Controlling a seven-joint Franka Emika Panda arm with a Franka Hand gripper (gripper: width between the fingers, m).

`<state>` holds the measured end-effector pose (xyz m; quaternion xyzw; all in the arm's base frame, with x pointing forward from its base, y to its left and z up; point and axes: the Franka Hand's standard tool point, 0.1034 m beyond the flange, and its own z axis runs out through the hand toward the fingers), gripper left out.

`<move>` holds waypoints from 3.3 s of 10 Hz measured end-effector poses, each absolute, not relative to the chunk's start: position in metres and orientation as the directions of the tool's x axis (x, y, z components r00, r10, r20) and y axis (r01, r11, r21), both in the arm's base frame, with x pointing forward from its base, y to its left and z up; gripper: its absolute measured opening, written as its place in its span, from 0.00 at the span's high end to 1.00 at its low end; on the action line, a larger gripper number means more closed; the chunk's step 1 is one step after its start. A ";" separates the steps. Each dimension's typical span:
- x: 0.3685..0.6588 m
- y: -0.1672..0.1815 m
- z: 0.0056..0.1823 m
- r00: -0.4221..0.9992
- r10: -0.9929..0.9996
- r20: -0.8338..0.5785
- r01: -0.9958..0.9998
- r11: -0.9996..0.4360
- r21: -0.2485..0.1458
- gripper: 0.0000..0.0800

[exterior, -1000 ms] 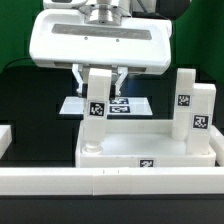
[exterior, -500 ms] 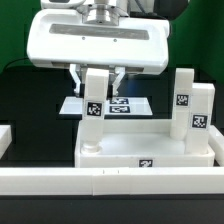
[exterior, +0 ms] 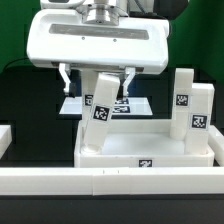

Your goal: Assemble desk

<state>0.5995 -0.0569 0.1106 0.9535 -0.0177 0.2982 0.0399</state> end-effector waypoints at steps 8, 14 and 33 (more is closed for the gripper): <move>0.604 -0.054 0.128 0.818 -0.007 0.576 -0.051 -0.997 0.059 0.19; 0.604 -0.045 0.139 0.854 -0.012 0.520 -0.029 -0.999 0.025 0.19; 0.603 -0.060 0.122 0.979 0.095 0.180 0.107 -0.992 -0.059 0.64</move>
Offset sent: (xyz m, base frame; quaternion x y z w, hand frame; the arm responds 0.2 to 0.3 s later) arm -0.0031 0.0052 0.0083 -0.0021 -0.0075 0.0108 0.9999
